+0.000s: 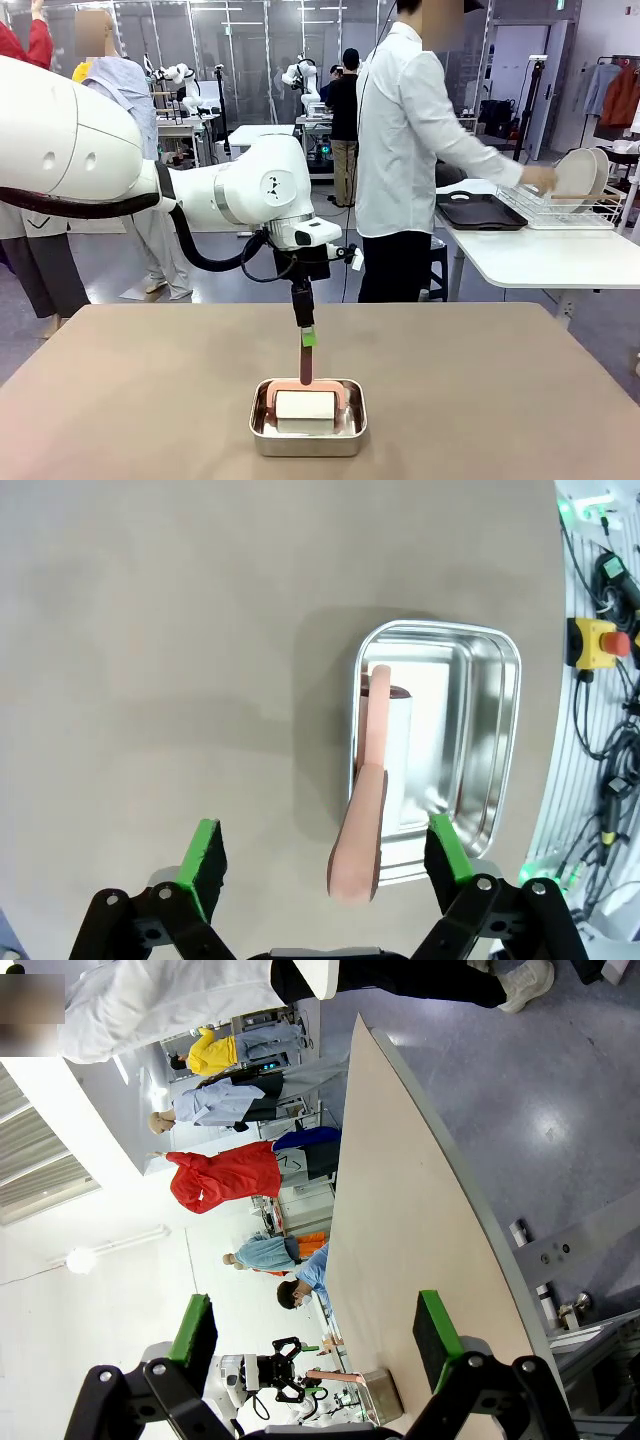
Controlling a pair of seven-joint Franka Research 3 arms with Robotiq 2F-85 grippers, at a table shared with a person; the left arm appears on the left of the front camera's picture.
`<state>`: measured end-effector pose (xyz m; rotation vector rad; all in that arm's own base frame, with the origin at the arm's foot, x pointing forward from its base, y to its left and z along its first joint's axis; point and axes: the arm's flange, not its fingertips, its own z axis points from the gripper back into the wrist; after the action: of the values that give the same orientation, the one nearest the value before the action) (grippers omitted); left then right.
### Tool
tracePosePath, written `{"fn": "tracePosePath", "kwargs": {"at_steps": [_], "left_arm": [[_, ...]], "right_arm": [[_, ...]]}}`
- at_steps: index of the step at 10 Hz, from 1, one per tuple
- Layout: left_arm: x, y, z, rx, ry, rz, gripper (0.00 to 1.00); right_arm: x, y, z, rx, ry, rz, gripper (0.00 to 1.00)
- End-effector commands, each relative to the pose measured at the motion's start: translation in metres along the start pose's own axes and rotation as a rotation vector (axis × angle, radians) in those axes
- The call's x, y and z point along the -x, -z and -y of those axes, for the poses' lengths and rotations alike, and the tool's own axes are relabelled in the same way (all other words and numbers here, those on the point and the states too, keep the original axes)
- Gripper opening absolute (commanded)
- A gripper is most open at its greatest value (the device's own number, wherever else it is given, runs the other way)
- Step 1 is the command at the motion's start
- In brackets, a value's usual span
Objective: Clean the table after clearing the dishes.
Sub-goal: Place the Lint Roller back on top of the Airtight Container.
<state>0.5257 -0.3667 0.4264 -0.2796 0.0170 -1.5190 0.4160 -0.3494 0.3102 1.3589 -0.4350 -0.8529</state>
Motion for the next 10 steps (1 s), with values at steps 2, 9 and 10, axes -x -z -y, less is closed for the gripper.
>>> {"fn": "tracePosePath", "kwargs": {"at_steps": [2, 9, 10], "left_arm": [[0.0054, -0.0053, 0.0078, -0.008, -0.022, 0.041, 1.0], [0.0007, -0.0012, -0.0003, -0.002, -0.001, 0.001, 1.0], [0.0007, -0.0012, -0.0003, -0.002, -0.001, 0.001, 1.0]], "right_arm": [[0.004, 0.0003, -0.0023, 0.013, -0.004, 0.008, 1.0], [0.004, 0.0003, -0.0023, 0.013, -0.004, 0.008, 1.0], [0.004, 0.0003, -0.0023, 0.013, -0.004, 0.008, 1.0]]}}
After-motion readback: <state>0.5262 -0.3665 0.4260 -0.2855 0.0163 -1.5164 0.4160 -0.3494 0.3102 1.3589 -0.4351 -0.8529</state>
